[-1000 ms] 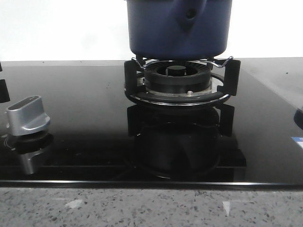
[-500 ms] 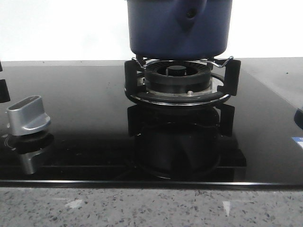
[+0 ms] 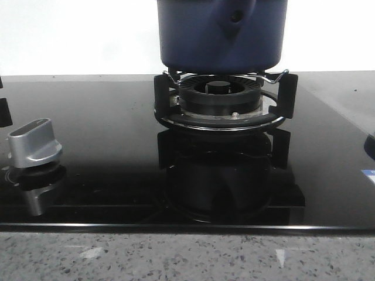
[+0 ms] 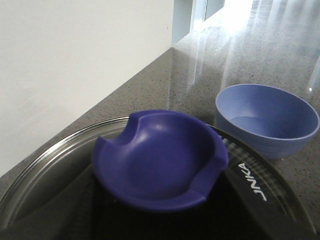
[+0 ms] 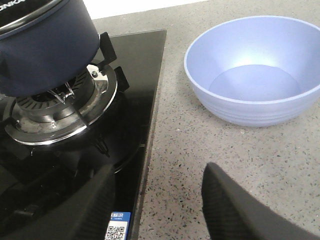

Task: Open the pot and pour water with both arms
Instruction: 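Reach the right gripper to the light blue bowl and grasp its rim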

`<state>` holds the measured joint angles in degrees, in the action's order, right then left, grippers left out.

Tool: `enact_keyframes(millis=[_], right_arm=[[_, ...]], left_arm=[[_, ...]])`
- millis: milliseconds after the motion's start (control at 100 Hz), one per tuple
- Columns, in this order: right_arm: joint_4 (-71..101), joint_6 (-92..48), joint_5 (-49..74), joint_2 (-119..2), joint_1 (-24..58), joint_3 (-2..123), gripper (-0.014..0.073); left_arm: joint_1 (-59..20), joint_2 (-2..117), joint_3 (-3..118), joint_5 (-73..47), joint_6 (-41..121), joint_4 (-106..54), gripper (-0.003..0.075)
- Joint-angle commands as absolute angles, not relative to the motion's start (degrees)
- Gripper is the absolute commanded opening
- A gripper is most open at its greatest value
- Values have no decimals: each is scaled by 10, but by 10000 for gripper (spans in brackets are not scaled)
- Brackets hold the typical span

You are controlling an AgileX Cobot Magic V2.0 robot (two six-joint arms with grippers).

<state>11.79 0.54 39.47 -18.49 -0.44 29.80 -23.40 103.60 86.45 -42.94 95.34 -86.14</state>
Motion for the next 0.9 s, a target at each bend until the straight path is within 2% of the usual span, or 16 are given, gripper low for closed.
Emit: enact_keyframes(millis=[0, 570, 890], right_arm=[[116, 0, 352, -198, -4, 319, 356], [65, 26, 353, -361, -11, 433, 356], [-9, 63, 445, -515, -115, 557, 356]], left_arm=[[-217, 994, 878, -442, 945, -893, 220], [-126, 931, 878, -475, 944, -895, 220], [-63, 910, 878, -506, 939, -900, 220]])
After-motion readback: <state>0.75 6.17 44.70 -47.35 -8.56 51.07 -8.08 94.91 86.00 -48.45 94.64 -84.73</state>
